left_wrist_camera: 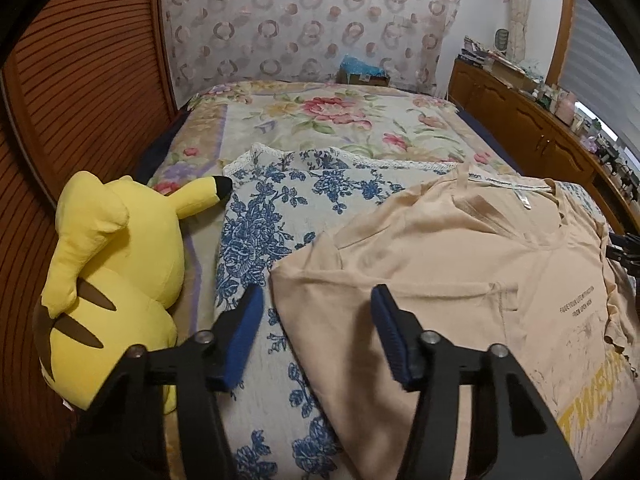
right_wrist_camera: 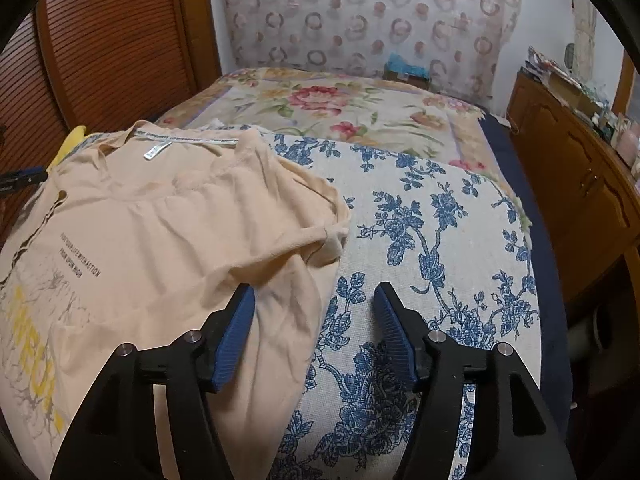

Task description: Fold small clothes

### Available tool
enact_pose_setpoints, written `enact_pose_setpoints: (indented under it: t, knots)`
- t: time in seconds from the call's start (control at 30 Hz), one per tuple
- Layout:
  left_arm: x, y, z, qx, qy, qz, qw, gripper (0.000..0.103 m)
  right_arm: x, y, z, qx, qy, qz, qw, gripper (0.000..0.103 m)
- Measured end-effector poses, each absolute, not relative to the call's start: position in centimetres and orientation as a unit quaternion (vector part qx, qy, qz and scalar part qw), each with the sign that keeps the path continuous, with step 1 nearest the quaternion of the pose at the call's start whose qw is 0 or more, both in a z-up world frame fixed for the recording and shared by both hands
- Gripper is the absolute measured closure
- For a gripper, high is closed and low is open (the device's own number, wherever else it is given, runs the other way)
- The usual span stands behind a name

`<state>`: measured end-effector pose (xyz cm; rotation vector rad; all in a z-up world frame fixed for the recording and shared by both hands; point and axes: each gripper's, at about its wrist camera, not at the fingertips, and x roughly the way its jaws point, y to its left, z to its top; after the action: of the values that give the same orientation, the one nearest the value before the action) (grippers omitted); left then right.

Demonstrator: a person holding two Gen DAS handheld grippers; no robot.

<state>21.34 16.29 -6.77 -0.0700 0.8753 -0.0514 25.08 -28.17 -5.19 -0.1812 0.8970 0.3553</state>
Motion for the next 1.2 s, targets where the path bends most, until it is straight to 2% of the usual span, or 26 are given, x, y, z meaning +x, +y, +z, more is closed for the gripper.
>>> enact_pose_setpoints:
  t: [0.27, 0.37, 0.5, 0.6, 0.67, 0.7, 0.77, 1.2]
  knots:
    - [22.0, 16.7, -7.4, -0.04, 0.434, -0.03, 0.9, 0.054, 25.3, -28.2, -5.2, -0.088, 0.431, 0.17, 0.882, 0.038]
    - [22.0, 16.6, -7.5, -0.046, 0.438, -0.039, 0.897, 0.06, 25.8, -27.8, -5.2, -0.095, 0.438, 0.179, 0.876, 0.038]
    - [21.8, 16.6, -7.5, -0.051, 0.436, -0.041, 0.898, 0.062, 26.8, -27.7, -5.3, -0.092, 0.439, 0.191, 0.873, 0.044]
    - [22.0, 16.3, -7.5, -0.053, 0.437, -0.049, 0.897, 0.068, 26.9, -27.3, -5.1, -0.088, 0.439, 0.204, 0.871, 0.064]
    - [22.2, 15.8, -7.4, -0.05, 0.437, -0.058, 0.896, 0.092, 26.7, -26.5, -4.9, -0.097, 0.442, 0.215, 0.865, 0.09]
    - [22.3, 15.7, -7.3, -0.053, 0.44, -0.064, 0.894, 0.099, 26.6, -26.1, -4.7, -0.099, 0.446, 0.223, 0.861, 0.097]
    - [21.9, 15.3, -6.7, -0.06, 0.433, -0.072, 0.897, 0.102, 26.1, -25.4, -4.3, -0.104, 0.44, 0.231, 0.861, 0.098]
    - [10.7, 11.5, 2.6, -0.029, 0.317, -0.132, 0.939, 0.102, 15.0, -25.3, 4.4, -0.074, 0.337, 0.263, 0.901, 0.099]
